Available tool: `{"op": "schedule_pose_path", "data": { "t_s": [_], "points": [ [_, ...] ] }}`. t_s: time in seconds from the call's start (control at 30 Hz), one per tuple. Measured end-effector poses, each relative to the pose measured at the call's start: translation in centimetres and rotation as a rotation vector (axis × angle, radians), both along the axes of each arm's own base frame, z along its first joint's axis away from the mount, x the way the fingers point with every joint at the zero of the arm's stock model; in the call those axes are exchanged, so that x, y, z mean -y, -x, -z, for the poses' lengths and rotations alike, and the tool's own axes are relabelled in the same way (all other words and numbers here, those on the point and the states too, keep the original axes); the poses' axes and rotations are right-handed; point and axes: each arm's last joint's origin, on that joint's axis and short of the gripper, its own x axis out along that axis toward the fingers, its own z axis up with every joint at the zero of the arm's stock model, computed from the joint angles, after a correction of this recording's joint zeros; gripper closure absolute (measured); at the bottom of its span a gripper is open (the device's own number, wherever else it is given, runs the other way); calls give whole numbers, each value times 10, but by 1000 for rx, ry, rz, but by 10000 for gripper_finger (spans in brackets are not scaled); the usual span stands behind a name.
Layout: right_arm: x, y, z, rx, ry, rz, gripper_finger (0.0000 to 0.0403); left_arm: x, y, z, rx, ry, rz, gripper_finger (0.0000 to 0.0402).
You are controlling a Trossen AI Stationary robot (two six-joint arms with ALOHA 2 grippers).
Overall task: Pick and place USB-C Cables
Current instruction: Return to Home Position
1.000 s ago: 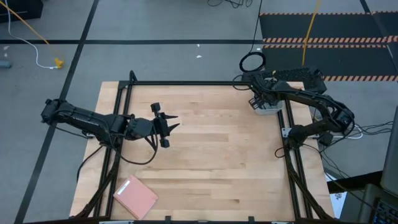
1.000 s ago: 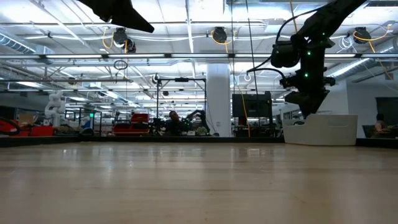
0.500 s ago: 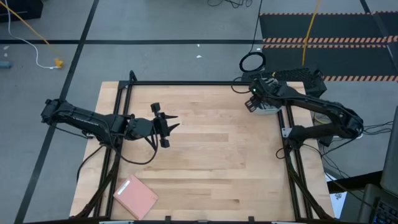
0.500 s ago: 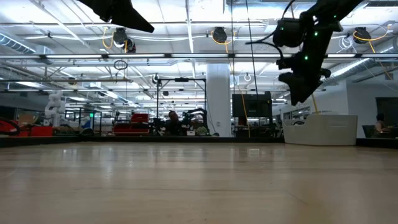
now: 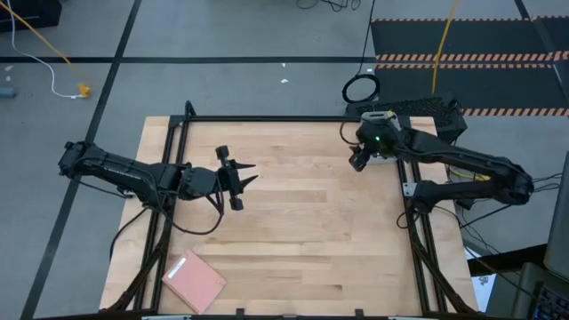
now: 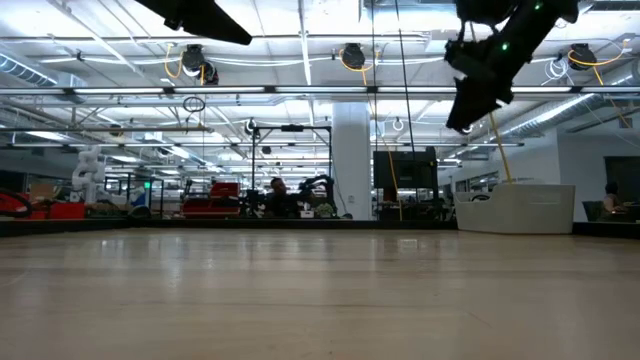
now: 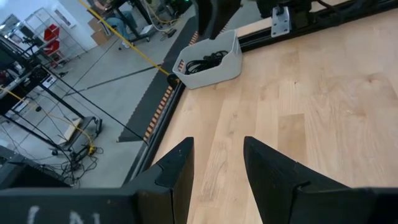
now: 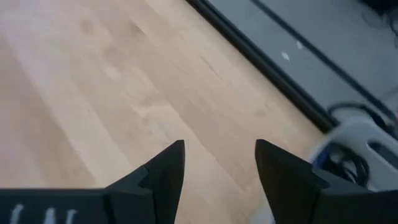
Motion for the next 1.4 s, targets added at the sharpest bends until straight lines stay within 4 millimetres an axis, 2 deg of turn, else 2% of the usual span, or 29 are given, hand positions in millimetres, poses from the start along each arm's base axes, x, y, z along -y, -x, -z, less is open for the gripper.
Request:
{"op": "schedule_pose_path", "data": {
  "t_s": [0.1, 0.2, 0.5, 0.7, 0.9, 1.07, 1.4],
  "points": [
    [-10, -3, -6, 76, 43, -66, 228, 0, 0, 0, 2, 2, -1, 259],
    [-21, -5, -3, 152, 95, -139, 241, 0, 0, 0, 2, 3, -1, 259],
    [-42, -3, 28, 301, 243, -312, 291, 0, 0, -2, 18, 6, -1, 259],
    [-49, 0, 42, 298, 306, -392, 335, 0, 0, -2, 18, 3, 0, 259],
    [-57, 1, 55, 274, 281, -469, 394, 0, 0, -2, 20, 6, -1, 259],
    [-65, 0, 64, 316, 260, -557, 398, 0, 0, -2, 34, 37, -12, 259],
    [-76, 7, 91, 472, 345, -716, 402, 1, -1, -1, 66, 132, -15, 259]
  ]
}}
